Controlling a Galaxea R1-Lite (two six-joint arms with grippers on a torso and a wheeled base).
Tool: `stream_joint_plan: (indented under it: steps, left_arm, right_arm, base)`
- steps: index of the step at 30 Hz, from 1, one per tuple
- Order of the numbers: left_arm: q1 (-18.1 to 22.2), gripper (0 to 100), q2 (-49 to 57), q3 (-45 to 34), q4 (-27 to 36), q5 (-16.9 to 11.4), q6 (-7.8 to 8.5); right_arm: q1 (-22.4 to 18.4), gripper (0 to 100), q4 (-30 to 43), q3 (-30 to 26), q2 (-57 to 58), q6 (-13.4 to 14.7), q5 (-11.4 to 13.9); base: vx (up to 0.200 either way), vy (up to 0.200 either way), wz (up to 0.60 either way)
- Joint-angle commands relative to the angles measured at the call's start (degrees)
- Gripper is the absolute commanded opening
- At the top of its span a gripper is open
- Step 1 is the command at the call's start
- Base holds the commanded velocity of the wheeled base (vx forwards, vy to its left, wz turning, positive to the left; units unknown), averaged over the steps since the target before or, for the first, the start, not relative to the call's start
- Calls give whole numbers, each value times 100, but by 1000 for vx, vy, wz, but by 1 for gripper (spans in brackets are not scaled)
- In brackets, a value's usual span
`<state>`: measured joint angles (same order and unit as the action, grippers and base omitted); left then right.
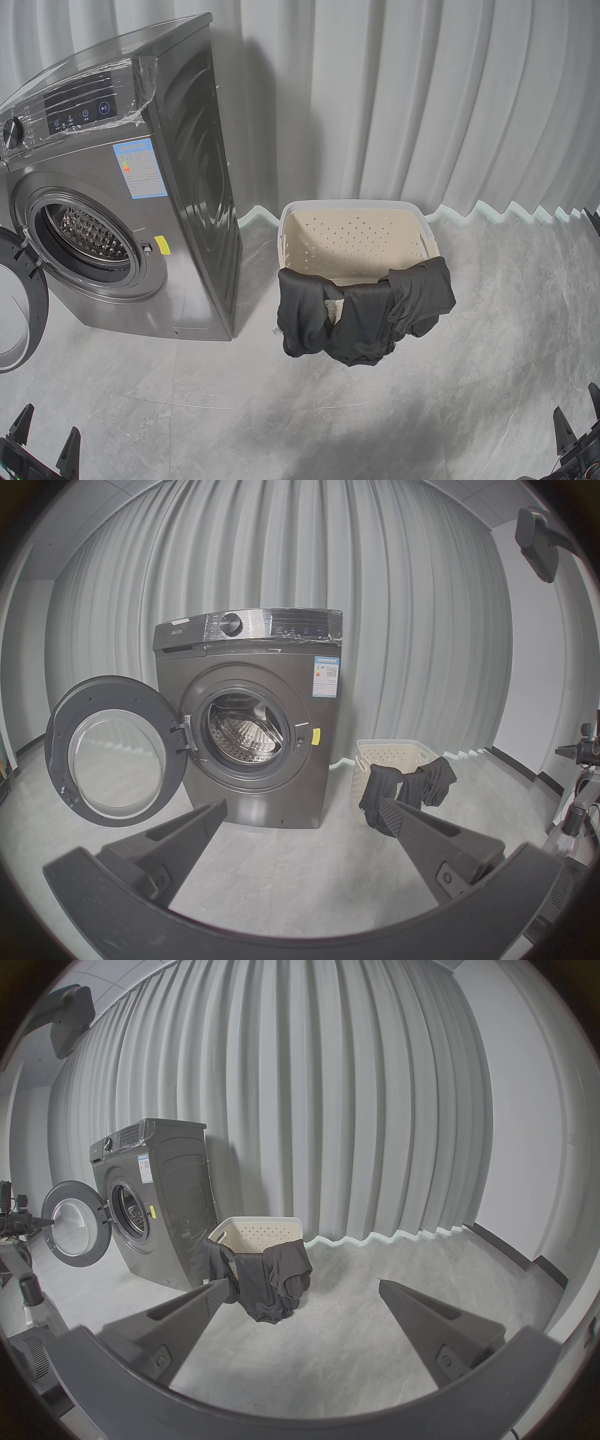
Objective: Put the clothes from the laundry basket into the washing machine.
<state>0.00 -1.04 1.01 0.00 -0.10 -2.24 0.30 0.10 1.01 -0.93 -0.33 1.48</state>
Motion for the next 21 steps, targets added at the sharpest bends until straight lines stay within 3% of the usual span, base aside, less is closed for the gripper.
stream_joint_plan:
  steps: [1, 11, 21]
  left_arm:
    - [-9, 100, 95, -92, 0, 1, -4]
    - [0, 100, 95, -92, 0, 1, -4]
    - [0, 100, 95, -92, 0, 1, -13]
  right_arm:
    - [5, 100, -1, -101, 93, -2, -7]
    - [5, 100, -1, -101, 93, -2, 2]
    - [5, 100, -1, -101, 93, -2, -7]
  base:
    - [0, 0, 0]
    - [0, 0, 0]
    - [200, 0, 0]
